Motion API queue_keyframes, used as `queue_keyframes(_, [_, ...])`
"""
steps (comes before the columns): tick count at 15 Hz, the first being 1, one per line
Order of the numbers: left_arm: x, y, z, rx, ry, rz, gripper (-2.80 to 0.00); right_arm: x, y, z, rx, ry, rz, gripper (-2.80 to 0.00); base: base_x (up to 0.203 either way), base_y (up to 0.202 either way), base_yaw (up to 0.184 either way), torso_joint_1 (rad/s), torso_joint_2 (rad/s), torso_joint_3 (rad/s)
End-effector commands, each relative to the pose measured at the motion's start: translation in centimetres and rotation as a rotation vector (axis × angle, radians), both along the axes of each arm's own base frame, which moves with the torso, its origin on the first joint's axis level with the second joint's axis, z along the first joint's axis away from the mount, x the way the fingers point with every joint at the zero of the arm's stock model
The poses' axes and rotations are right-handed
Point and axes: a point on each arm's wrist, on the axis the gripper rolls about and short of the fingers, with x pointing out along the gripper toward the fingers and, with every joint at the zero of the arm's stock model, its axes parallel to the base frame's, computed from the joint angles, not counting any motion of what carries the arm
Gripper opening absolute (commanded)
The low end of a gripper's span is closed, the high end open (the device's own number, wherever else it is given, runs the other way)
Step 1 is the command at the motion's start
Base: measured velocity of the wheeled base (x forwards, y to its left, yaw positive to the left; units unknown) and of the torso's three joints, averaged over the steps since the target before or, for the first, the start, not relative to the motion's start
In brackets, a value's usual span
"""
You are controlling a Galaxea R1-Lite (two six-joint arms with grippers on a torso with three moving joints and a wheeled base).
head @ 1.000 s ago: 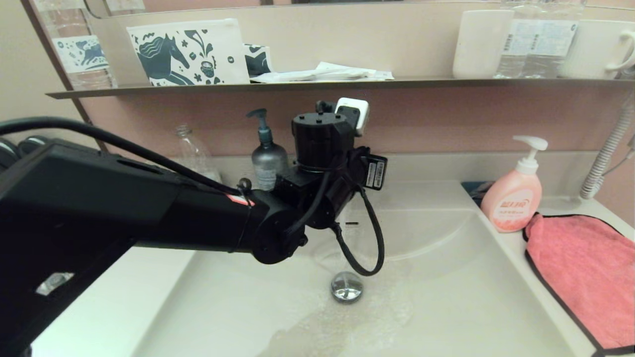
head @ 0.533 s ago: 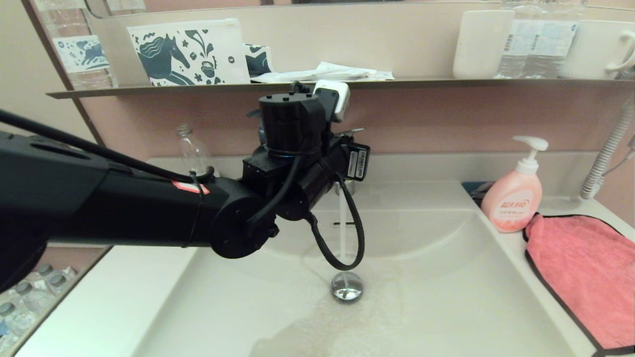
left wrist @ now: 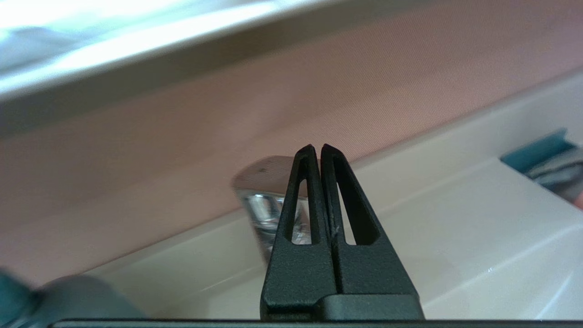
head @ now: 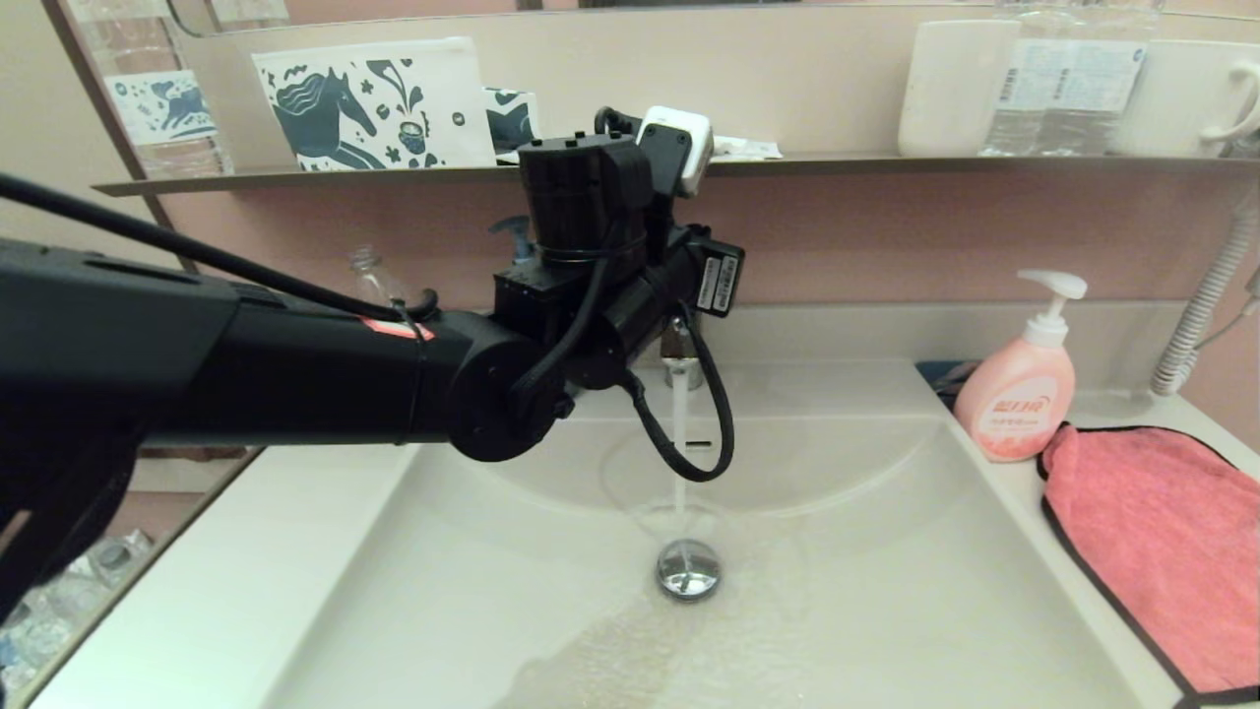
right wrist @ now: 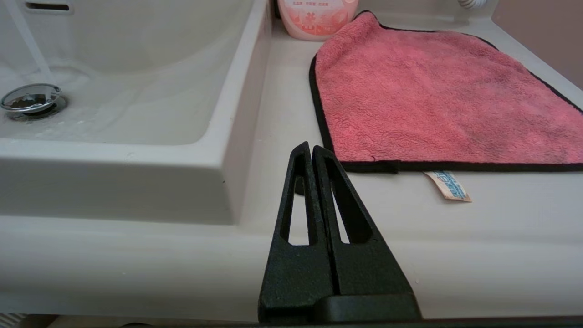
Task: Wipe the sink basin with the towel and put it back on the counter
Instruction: Turn on the faucet, then turn off the faucet
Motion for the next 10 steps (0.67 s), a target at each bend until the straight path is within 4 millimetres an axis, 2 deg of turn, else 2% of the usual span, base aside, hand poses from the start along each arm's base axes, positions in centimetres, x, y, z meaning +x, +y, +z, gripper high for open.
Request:
queue_keyframes(1, [1.0,-0.9,-0.6,0.005,0.003,-0.004,-2.80,0.0,0.0,0.0,-0.001,0.002,0.000,-2.80,0.000,0.000,0.000,0.000,0.00,0.000])
queue_keyframes(6, [2.3,-2.2,-1.4,0.018,0.015,-0.010,-2.80,0.0,0.0,0.0,-0.001,0.002,0.000,-2.80,0.000,0.000,0.000,0.000,0.00,0.000])
queue_keyframes(10, [2.7,-2.5,-2.3,0.033,0.032,-0.008,-2.80,0.0,0.0,0.0,-0.001,0.001,0.000,-2.80,0.000,0.000,0.000,0.000,0.00,0.000])
